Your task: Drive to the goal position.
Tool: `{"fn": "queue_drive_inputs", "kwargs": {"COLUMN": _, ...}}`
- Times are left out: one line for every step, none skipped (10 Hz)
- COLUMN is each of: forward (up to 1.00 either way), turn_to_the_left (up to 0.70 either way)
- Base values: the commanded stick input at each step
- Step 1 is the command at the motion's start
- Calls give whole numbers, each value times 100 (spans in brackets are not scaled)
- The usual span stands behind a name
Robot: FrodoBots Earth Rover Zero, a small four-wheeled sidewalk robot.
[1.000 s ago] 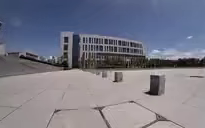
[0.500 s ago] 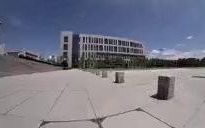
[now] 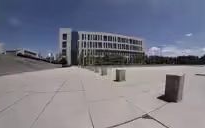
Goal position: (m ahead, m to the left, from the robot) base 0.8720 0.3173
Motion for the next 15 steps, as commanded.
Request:
{"fn": "queue_drive_inputs", "kwargs": {"forward": 23, "turn_to_the_left": 0}}
{"fn": "queue_drive_inputs", "kwargs": {"forward": 22, "turn_to_the_left": 0}}
{"fn": "queue_drive_inputs", "kwargs": {"forward": 21, "turn_to_the_left": 0}}
{"fn": "queue_drive_inputs", "kwargs": {"forward": 18, "turn_to_the_left": 0}}
{"fn": "queue_drive_inputs", "kwargs": {"forward": 16, "turn_to_the_left": 0}}
{"fn": "queue_drive_inputs", "kwargs": {"forward": 15, "turn_to_the_left": 0}}
{"fn": "queue_drive_inputs", "kwargs": {"forward": 12, "turn_to_the_left": 0}}
{"fn": "queue_drive_inputs", "kwargs": {"forward": 11, "turn_to_the_left": 0}}
{"fn": "queue_drive_inputs", "kwargs": {"forward": 11, "turn_to_the_left": 0}}
{"fn": "queue_drive_inputs", "kwargs": {"forward": 11, "turn_to_the_left": 0}}
{"fn": "queue_drive_inputs", "kwargs": {"forward": 10, "turn_to_the_left": 0}}
{"fn": "queue_drive_inputs", "kwargs": {"forward": 10, "turn_to_the_left": 0}}
{"fn": "queue_drive_inputs", "kwargs": {"forward": 10, "turn_to_the_left": 0}}
{"fn": "queue_drive_inputs", "kwargs": {"forward": 10, "turn_to_the_left": 0}}
{"fn": "queue_drive_inputs", "kwargs": {"forward": 10, "turn_to_the_left": 0}}
